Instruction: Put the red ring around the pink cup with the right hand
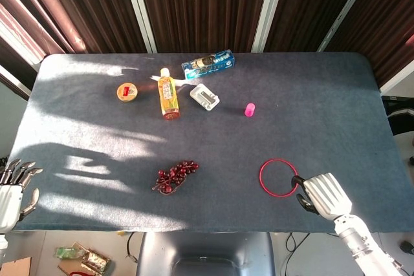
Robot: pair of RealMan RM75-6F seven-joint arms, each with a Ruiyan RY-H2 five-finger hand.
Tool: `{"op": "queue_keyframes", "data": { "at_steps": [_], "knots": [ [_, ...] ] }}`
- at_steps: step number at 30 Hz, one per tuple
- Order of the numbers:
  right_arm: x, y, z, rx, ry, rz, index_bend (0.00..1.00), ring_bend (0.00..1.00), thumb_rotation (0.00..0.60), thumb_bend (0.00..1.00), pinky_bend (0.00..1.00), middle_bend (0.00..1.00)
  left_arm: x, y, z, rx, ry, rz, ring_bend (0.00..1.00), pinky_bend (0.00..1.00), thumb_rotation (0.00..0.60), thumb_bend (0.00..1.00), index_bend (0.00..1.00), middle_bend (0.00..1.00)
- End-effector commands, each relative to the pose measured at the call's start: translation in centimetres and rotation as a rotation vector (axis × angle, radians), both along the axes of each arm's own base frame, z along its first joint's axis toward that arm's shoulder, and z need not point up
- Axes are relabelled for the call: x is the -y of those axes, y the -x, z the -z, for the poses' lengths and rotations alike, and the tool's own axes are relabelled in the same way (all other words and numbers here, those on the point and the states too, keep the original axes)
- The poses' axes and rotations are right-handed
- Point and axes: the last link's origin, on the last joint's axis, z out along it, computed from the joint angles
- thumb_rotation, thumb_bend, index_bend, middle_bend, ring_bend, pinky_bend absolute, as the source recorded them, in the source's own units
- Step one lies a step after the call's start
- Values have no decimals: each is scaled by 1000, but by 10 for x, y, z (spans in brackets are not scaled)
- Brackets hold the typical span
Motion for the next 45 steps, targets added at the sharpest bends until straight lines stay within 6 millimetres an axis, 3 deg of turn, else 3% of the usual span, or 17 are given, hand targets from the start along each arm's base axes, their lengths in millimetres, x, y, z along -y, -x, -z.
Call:
{"op": "queue_keyframes", "data": {
  "at_steps": [1,17,45],
  "knots": [
    [5,2,10,-21,-23,23,571,1000,600,507,1000,876,0,1,-1,4,0,-3,88,227,600,516,281,190],
    [15,4,53,27,-90,76,587,1000,600,412,1000,887,0,2,-6,24,-18,-2,102,227,600,515,293,208],
    [30,30,91,-1,-110,147,633,1000,600,448,1000,895,0,4,-12,44,-45,-8,103,229,600,518,297,216]
  ]
}}
